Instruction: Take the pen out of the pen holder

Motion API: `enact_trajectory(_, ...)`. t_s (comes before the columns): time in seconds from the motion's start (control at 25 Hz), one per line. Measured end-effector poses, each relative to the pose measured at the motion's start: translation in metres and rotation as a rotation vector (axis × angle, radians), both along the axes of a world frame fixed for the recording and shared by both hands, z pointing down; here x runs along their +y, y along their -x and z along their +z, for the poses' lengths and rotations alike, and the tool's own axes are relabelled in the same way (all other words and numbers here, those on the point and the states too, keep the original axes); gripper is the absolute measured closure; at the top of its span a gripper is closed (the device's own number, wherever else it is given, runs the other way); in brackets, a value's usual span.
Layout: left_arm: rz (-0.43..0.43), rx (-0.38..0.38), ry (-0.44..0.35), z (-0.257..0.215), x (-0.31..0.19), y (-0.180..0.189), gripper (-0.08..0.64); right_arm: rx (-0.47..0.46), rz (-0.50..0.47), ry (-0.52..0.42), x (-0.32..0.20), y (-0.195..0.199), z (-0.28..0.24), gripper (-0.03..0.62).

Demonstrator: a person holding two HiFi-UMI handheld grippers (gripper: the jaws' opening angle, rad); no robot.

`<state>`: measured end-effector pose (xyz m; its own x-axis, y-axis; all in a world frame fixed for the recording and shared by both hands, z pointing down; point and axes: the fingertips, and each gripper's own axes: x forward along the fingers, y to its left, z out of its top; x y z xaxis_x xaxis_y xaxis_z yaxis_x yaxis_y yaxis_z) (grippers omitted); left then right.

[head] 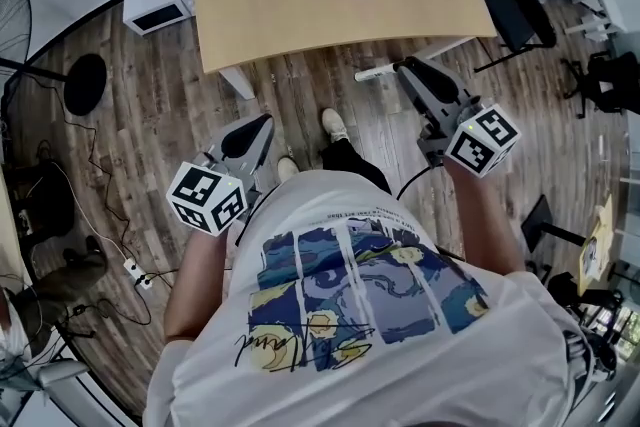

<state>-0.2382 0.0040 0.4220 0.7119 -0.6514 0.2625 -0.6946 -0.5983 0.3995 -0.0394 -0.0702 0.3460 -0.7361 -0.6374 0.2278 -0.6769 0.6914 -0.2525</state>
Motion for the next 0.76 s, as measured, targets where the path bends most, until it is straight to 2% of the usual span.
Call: enact_trajectory(0.76, -0.023, -0.024, 0.021, 0.007, -0.006, -0.012, 0.554, -0.001, -0.032, 0.003, -0.013, -0.015, 0.018, 0.531)
